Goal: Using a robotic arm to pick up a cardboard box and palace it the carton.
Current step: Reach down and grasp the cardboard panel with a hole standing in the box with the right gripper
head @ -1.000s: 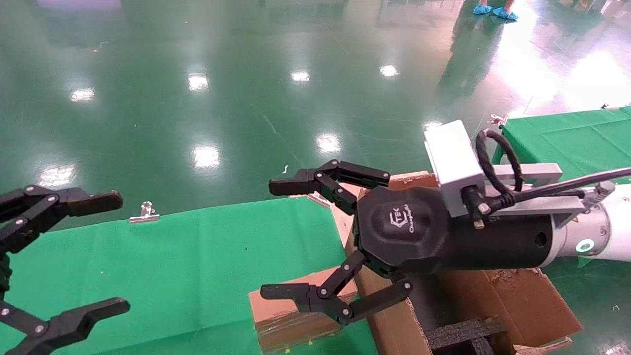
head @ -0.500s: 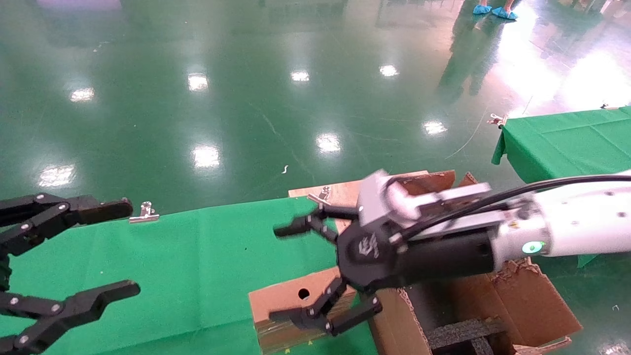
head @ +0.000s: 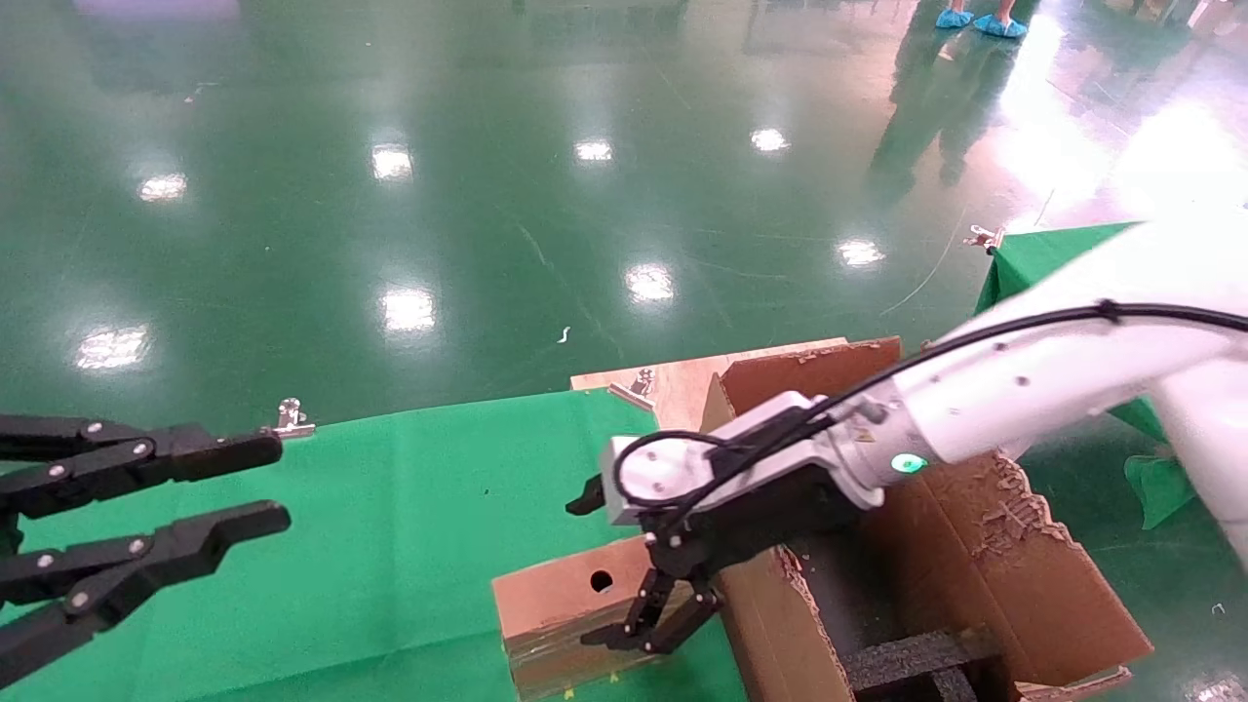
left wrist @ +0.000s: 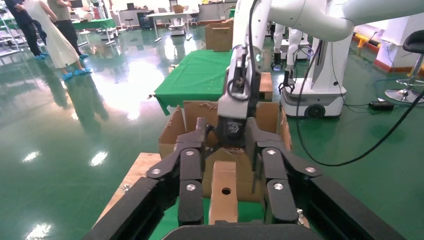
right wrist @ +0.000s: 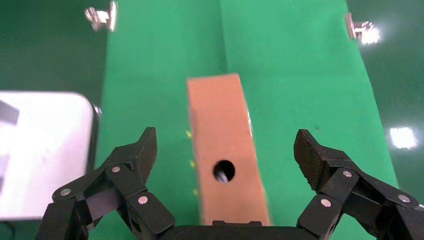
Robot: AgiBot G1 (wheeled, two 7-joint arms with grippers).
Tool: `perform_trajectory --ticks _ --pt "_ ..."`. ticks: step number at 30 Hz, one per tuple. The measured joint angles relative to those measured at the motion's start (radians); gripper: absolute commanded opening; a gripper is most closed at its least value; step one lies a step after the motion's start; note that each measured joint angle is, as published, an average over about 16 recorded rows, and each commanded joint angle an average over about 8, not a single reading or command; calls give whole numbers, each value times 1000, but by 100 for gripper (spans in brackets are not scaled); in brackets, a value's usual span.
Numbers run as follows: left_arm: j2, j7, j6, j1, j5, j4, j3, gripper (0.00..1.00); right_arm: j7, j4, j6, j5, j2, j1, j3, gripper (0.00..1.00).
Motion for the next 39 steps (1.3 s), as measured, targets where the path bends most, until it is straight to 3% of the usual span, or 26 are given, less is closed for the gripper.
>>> perform_trajectory --ticks 6,7,13,15,21,22,39 --pt "0 0 0 0 0 0 0 0 -15 3 -3 -114 -55 58 -75 100" --pt "0 0 0 0 0 0 0 6 -17 4 -4 -128 -63 65 -86 100" --pt "0 0 0 0 0 0 0 81 -28 13 -7 -194 -94 98 -146 100" --pt "0 0 0 0 0 0 0 100 -31 15 -7 -206 -100 104 -161 78" --pt "0 0 0 0 -1 0 0 100 -35 20 -6 -221 -108 114 -188 4" --pt "0 0 0 0 -1 0 0 100 -36 21 -6 -222 -109 115 -190 0" --pt "0 0 -1 0 -1 0 0 100 -36 22 -4 -220 -108 114 -190 0"
